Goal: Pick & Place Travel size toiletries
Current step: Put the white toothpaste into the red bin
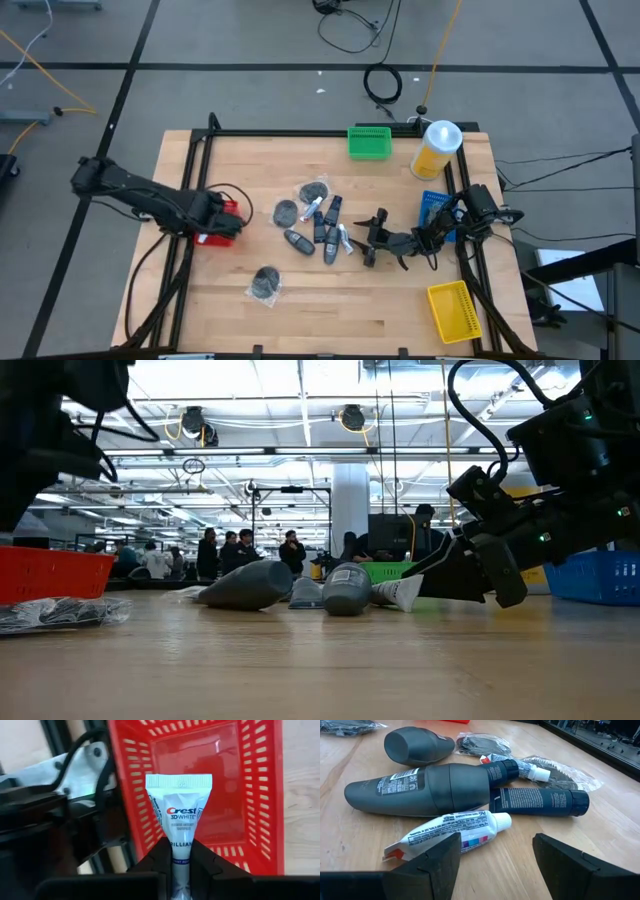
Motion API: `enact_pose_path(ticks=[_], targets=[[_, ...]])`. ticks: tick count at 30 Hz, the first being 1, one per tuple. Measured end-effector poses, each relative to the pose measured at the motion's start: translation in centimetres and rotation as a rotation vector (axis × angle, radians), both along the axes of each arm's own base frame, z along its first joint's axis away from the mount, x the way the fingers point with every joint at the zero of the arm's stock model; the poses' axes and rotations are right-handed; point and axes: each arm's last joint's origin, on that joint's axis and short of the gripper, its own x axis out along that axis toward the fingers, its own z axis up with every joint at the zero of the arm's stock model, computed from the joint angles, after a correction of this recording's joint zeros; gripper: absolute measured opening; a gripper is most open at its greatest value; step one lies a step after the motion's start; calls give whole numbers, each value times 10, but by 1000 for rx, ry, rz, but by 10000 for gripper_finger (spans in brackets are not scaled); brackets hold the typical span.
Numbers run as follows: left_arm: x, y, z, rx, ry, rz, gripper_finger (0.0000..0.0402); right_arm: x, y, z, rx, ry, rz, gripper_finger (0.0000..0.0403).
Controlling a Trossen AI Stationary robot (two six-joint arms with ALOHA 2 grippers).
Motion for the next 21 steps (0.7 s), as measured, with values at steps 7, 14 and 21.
enact_pose_path(ticks=[7,14,21], targets=[[6,0,-11,39,-16,-9,37,0,0,0,0,0,0,238],[10,0,-17,88,22,22,37,0,0,0,0,0,0,238],[17,0,-26,106,91,34,38,0,0,0,0,0,0,238]])
